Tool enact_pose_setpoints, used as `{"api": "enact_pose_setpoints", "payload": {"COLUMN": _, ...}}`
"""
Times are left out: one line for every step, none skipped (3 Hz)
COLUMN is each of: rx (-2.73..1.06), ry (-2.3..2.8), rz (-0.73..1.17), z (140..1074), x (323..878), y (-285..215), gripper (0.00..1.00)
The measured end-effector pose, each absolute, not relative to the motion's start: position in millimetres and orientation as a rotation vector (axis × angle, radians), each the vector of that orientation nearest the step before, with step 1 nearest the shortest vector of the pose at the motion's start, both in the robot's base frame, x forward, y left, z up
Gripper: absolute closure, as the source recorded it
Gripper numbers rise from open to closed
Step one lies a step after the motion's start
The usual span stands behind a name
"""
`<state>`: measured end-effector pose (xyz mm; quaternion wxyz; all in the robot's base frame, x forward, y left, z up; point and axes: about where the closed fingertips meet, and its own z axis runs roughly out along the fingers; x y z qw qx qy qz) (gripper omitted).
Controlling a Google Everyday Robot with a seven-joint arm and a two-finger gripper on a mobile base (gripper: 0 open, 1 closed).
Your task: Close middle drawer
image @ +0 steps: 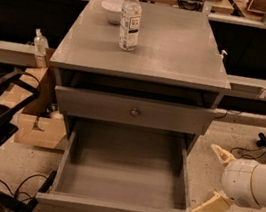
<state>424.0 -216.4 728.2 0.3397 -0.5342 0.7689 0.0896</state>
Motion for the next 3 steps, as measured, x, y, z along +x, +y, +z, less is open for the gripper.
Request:
{"api": "enact_pose_setpoints", "payload": {"rx": -1.396, "ry": 2.002, "rz": 0.24, "z": 728.1, "x": 422.3, "y": -215.3, "gripper": 0.0}}
{"api": "enact_pose_setpoints", "payload": {"rx": -1.374, "ry": 2.008, "rz": 0.289, "z": 689.4, "x": 415.9, "y": -206.0, "gripper": 0.0}}
{"api": "enact_pose_setpoints", "payload": {"rx": -1.304, "ry": 2.05, "rz": 0.397, "z": 609.8, "x": 397.6, "y": -195.5, "gripper": 0.18}}
